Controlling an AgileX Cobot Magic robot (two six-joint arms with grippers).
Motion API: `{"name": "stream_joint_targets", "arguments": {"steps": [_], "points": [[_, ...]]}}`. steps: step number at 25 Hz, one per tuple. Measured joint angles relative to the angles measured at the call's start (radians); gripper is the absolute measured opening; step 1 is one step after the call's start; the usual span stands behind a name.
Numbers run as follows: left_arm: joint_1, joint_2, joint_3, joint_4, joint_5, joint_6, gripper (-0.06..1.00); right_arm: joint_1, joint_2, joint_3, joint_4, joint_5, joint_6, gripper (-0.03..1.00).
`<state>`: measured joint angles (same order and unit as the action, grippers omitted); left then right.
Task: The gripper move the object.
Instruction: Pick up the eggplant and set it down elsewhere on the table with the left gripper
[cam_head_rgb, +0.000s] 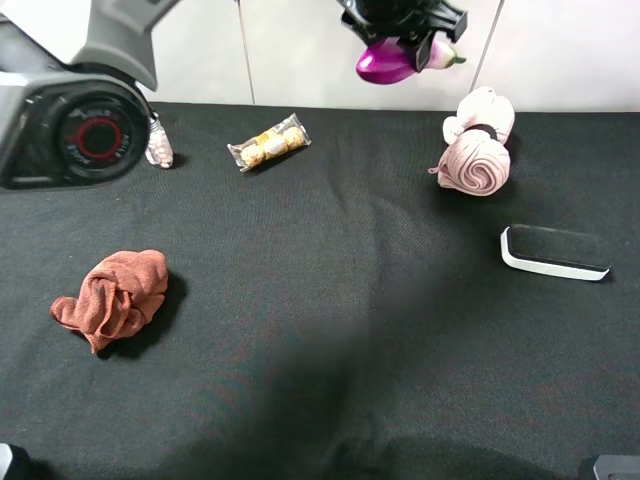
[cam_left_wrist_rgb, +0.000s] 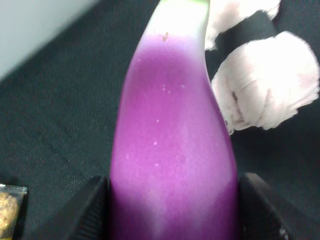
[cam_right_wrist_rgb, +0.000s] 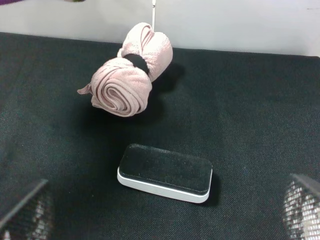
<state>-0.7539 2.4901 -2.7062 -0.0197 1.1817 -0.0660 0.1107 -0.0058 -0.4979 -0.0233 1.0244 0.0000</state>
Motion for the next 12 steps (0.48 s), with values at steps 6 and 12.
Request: {"name": "stream_joint_targets", "arguments": {"steps": [6, 12], "points": [[-0.027, -0.104, 0.151, 0.027, -0.001, -0.004, 0.6, 0.0, 0.0, 0.0, 0.0, 0.0, 0.0, 0.69], [-0.031, -0.264, 0.403, 0.057, -0.002, 0.003, 0.6, 0.0, 0.0, 0.0, 0.0, 0.0, 0.0, 0.69]]}}
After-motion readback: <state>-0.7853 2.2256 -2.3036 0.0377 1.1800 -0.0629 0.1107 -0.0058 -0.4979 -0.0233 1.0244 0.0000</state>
